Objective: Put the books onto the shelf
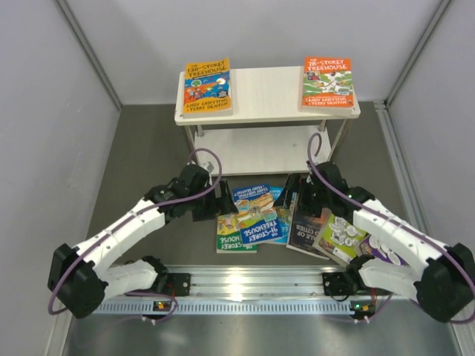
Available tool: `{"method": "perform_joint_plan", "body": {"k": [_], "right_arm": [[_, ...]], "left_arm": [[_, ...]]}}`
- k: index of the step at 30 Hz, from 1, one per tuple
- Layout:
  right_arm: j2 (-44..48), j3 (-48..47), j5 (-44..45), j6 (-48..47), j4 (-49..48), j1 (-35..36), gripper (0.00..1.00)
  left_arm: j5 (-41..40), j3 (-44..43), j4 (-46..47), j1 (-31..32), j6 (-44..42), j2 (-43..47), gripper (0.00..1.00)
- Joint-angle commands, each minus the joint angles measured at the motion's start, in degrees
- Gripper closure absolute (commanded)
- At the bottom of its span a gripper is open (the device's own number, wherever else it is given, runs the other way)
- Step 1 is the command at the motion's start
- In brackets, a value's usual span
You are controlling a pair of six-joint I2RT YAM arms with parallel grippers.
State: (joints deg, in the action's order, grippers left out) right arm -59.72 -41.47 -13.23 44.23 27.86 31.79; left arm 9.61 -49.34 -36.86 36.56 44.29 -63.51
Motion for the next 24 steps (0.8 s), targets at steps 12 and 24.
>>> {"method": "perform_joint_plan", "body": {"k": [12, 24], "right_arm": [[-24.7, 3.3, -3.9, -0.7, -26.0, 1.1, 0.0], [-36.0, 16.2, -15.6, 11.7, -55.5, 2.7, 0.12]], "left_arm": [[10.6, 10.6, 24.7, 0.8, 4.4, -14.2, 0.04], [22.2, 15.9, 41.5, 0.7, 9.1, -29.3, 0.06]]}}
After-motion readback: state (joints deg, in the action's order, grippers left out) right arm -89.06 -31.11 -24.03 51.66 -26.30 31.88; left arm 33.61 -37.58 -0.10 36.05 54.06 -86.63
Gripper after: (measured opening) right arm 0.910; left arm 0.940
